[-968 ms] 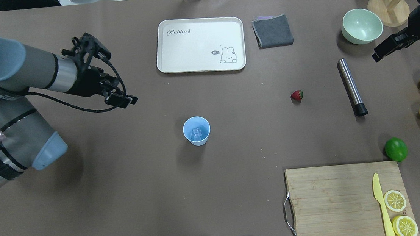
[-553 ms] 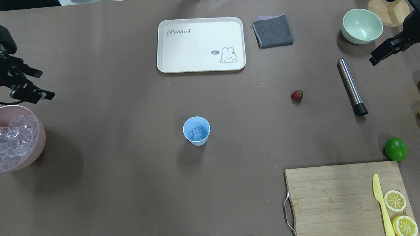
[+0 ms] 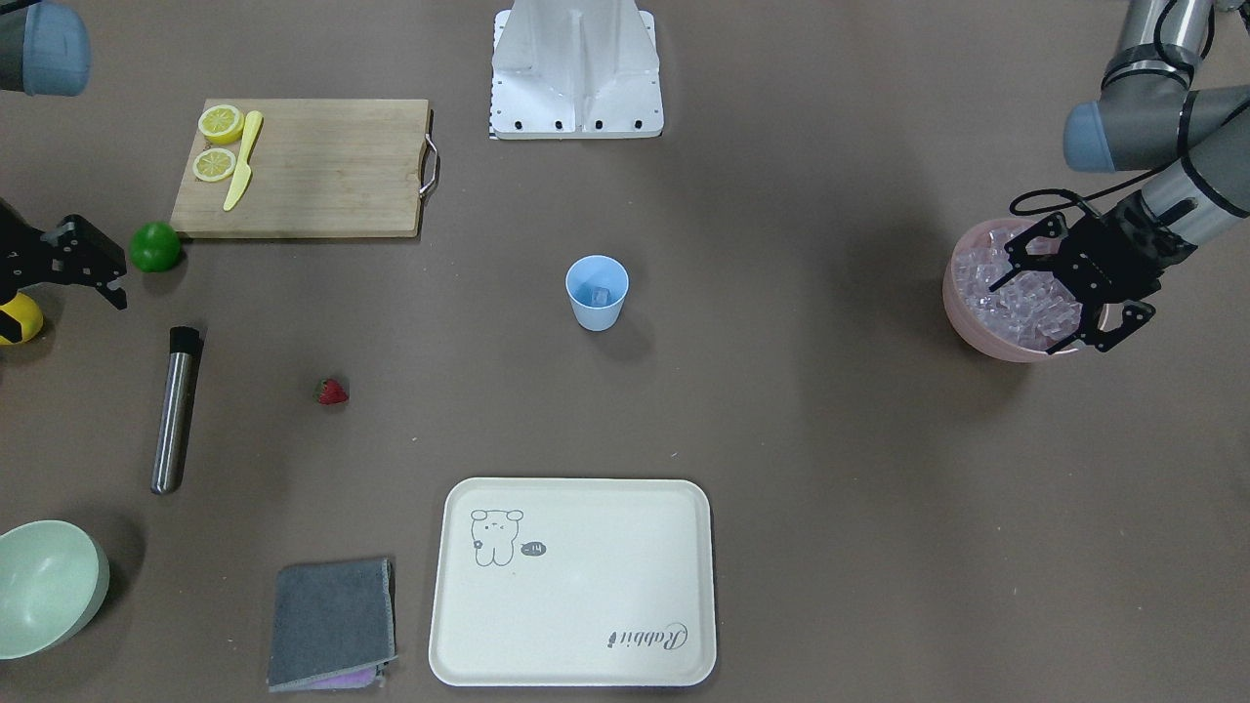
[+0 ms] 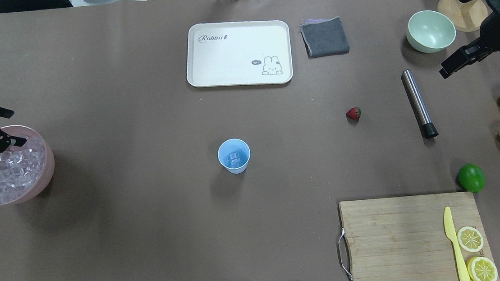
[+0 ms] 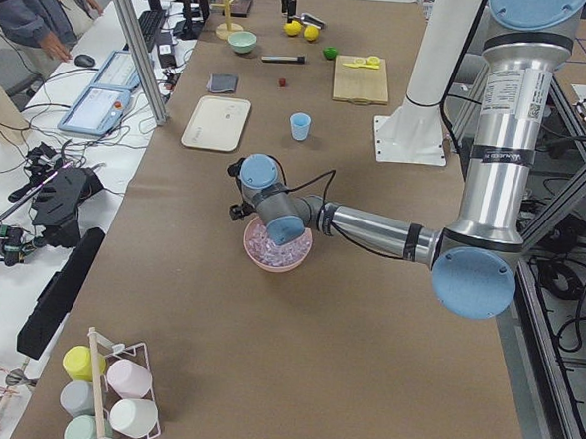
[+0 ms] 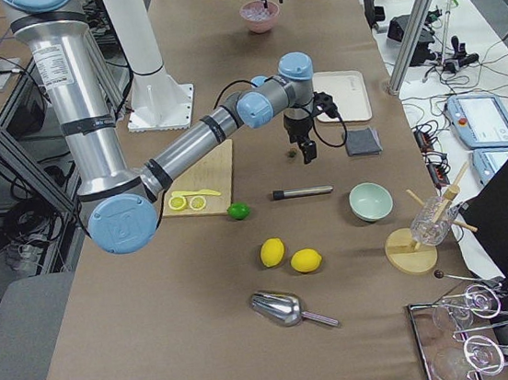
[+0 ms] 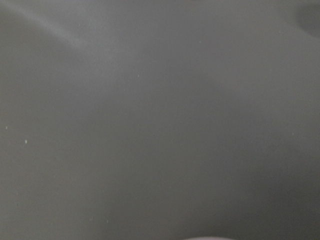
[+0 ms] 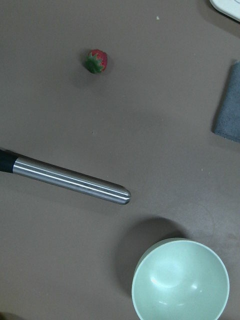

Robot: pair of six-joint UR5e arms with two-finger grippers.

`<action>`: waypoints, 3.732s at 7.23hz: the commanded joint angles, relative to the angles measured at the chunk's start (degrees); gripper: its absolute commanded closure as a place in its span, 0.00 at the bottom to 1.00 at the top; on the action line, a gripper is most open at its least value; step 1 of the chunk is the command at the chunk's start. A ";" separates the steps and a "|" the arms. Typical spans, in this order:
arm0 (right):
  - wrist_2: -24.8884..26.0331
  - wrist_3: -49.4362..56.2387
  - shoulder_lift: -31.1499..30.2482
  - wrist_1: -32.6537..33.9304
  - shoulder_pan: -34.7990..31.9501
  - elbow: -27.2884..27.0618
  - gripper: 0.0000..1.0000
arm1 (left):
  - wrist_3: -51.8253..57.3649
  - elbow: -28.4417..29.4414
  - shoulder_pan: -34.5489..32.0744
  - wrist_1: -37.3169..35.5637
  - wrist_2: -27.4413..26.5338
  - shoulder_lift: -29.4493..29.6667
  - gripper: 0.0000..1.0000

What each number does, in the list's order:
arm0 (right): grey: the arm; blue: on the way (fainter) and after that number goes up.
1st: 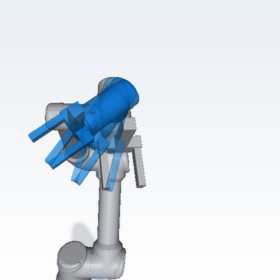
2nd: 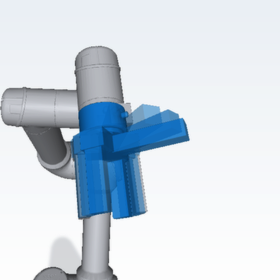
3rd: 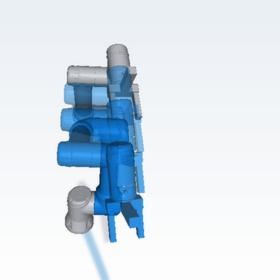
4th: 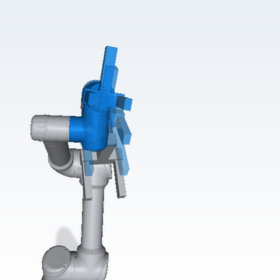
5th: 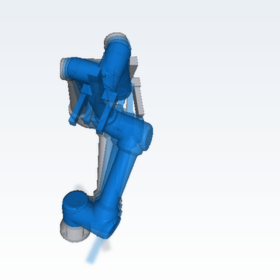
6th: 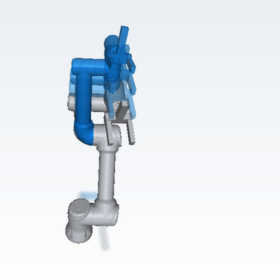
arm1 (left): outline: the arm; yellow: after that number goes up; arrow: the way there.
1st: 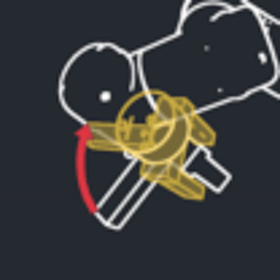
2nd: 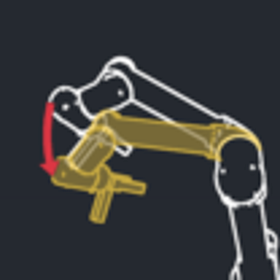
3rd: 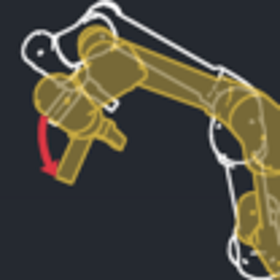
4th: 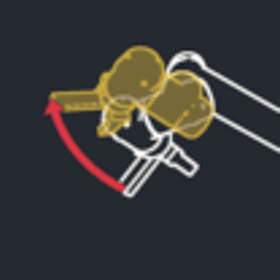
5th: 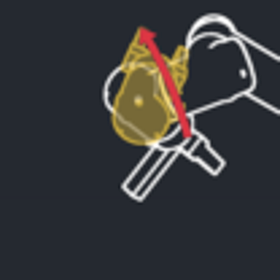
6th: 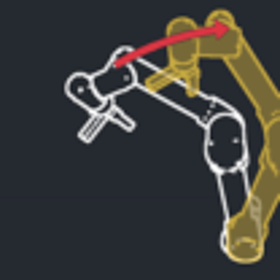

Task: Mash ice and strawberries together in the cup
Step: 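Lower the left gripper into the pink bowl and grasp another ice cube, then close the left gripper on an ice cube among the cubes in the bowl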

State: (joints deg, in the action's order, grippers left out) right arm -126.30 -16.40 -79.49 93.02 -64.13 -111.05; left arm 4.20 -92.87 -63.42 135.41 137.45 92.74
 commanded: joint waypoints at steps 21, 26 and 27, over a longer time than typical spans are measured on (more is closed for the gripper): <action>1.49 -0.12 -0.49 0.06 -0.03 -0.31 0.00 | 1.78 1.38 0.77 -1.81 2.45 -2.04 1.00; 1.49 -0.12 0.04 0.06 -0.03 0.04 0.00 | 1.69 1.38 1.10 -1.82 -3.95 -4.23 0.04; 1.49 -0.04 0.13 0.06 -0.03 0.04 0.00 | 1.43 1.38 1.28 -1.73 -3.95 -4.15 0.04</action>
State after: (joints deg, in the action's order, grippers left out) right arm -124.80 -16.51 -79.49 93.08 -64.16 -111.07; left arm 5.85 -91.46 -62.38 133.61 133.88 88.72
